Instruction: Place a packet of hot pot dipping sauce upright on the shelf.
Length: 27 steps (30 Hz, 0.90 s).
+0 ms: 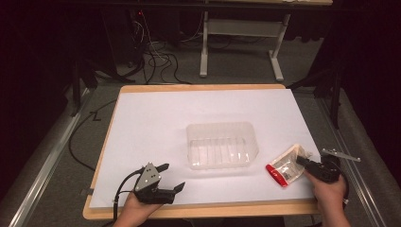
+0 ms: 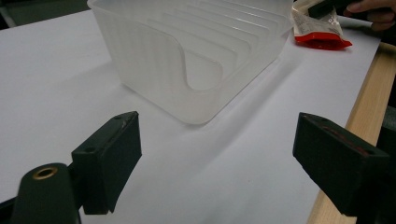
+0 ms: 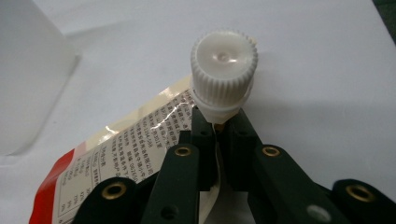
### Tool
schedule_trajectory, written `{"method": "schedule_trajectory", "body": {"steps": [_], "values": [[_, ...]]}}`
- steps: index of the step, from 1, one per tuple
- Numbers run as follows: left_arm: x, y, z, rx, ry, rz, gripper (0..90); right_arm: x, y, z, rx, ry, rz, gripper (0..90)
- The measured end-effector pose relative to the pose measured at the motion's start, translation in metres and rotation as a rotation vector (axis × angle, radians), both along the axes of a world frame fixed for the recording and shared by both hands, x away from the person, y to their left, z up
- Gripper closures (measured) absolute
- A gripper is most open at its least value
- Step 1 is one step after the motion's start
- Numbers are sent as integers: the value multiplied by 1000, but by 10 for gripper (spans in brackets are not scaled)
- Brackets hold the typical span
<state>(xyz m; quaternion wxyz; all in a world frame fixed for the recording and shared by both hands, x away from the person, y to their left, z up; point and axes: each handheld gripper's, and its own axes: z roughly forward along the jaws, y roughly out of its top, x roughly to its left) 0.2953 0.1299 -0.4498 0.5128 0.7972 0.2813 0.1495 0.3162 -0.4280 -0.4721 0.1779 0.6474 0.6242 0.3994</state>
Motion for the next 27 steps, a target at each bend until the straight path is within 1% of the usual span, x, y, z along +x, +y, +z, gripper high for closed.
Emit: {"method": "schedule_trajectory", "body": {"steps": [1,2,3,4,6,8,12,13,16,19,21,27], "values": [[0,0,0,-1,0,1,159,-2,2,3,1,-19,3,858],[0,0,0,-2,-1,1,159,-2,2,3,1,-19,3,858],[0,0,0,-3,-3,2,159,-4,3,7,4,-47,10,861],[0,0,0,-3,-3,2,159,-4,3,7,4,-47,10,861],[0,0,0,-3,-3,3,159,-6,4,11,3,-83,25,863],[1,1,0,-2,-3,4,159,-8,6,14,5,-104,31,866],[0,2,1,-8,-9,8,159,-13,11,24,15,-164,55,868],[0,2,1,-9,-9,10,159,-15,13,26,9,-179,62,868],[0,3,2,-9,-15,12,158,-20,20,33,6,-211,70,869],[0,4,3,-12,-16,13,157,-24,27,40,14,-240,84,870],[0,5,3,-23,-18,14,156,-25,29,42,17,-246,89,870],[1,6,4,-24,-21,22,155,-30,40,51,12,-286,122,874]]}}
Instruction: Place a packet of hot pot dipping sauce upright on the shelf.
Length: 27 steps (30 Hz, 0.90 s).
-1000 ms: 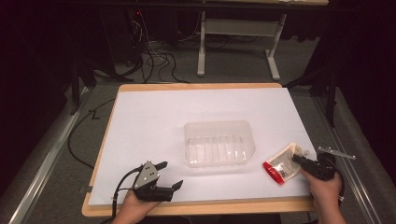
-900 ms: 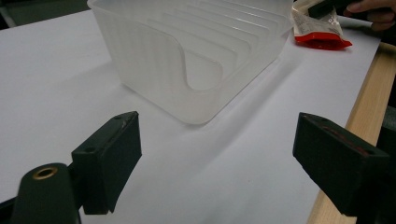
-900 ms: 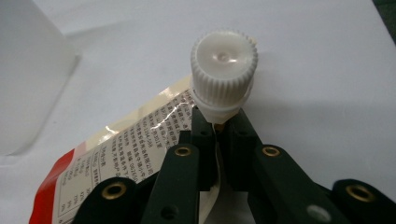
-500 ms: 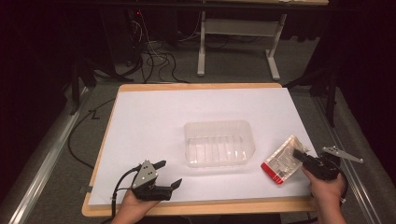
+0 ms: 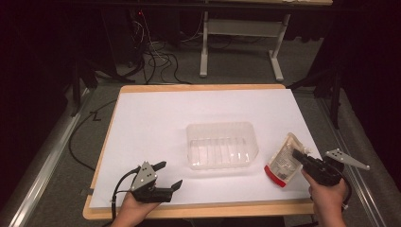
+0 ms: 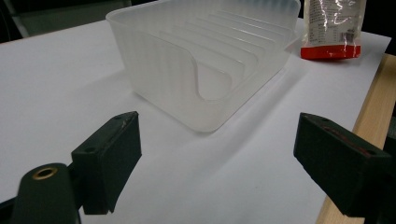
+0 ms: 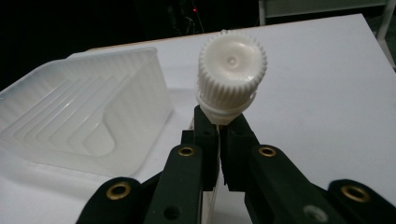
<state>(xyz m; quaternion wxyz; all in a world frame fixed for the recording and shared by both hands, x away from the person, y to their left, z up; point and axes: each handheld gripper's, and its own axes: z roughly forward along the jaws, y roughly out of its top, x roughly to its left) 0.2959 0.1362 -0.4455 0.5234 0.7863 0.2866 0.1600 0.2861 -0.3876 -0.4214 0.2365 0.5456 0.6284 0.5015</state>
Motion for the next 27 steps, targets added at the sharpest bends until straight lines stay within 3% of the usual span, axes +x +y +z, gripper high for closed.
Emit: {"method": "schedule_trajectory", "body": {"steps": [11,27], "values": [[-1,0,0,0,-3,0,155,-8,9,13,-19,-55,15,879],[-9,12,3,-11,-16,36,156,-8,2,24,-24,-153,-65,884]]}}
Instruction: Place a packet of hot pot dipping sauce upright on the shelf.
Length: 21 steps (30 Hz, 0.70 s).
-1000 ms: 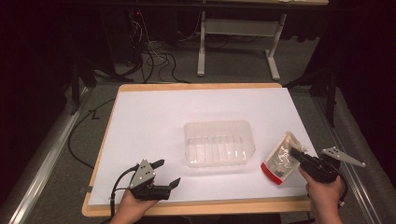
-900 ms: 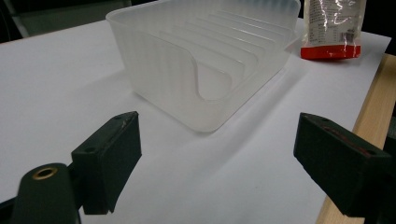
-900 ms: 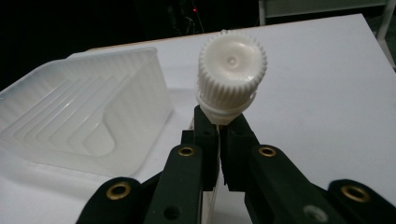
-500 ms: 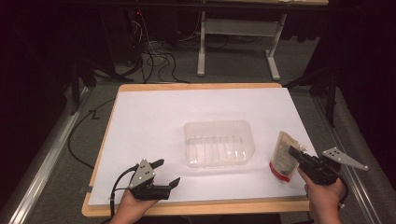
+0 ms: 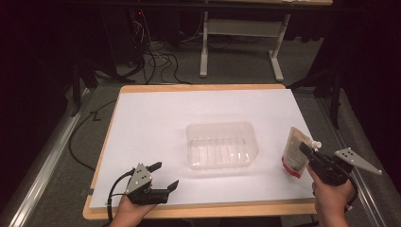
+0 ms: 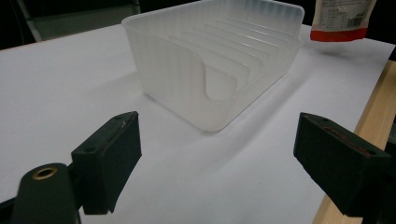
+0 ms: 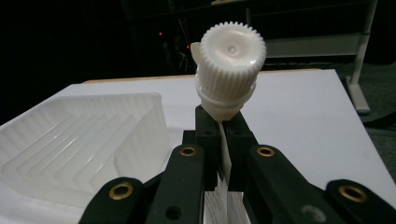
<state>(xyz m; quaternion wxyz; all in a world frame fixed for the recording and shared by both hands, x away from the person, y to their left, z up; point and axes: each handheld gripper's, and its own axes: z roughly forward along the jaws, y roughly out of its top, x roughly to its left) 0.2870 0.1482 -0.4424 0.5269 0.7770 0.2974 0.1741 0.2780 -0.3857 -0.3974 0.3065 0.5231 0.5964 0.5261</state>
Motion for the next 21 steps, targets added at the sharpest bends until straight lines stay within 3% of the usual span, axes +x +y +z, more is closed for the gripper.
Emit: {"method": "schedule_trajectory", "body": {"steps": [4,10,15,21], "values": [[-4,7,1,-1,-3,21,157,9,0,-2,-5,-13,-14,885],[-4,11,0,-2,1,39,158,20,2,-12,-13,12,-23,885],[-3,6,3,-14,0,34,158,18,5,-16,-30,29,-16,883],[1,-1,2,9,-4,29,158,9,7,-17,-52,30,-11,875]]}}
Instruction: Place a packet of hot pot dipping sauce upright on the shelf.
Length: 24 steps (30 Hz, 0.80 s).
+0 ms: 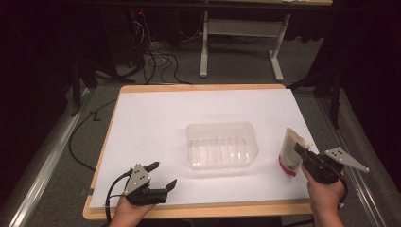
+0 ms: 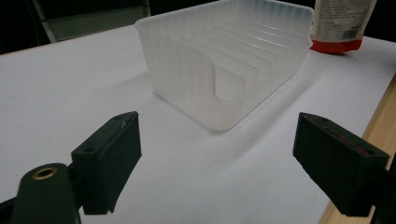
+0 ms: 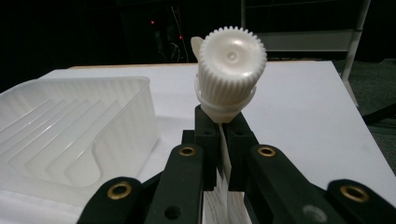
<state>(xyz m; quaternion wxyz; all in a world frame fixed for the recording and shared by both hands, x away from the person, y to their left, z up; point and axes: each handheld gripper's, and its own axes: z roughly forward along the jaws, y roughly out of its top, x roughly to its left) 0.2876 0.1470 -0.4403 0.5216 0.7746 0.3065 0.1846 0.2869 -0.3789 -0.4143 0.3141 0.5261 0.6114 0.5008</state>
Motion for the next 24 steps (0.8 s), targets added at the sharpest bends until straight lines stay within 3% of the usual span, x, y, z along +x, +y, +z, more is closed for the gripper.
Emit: {"method": "schedule_trajectory", "body": {"steps": [7,17,24], "values": [[8,-8,0,-23,8,-21,158,-12,-3,-2,-11,11,-2,867],[12,-19,0,-17,7,-52,159,-22,-2,-4,-48,17,9,851],[16,-22,0,-19,10,-58,160,-22,-2,-8,-53,39,55,716]]}}
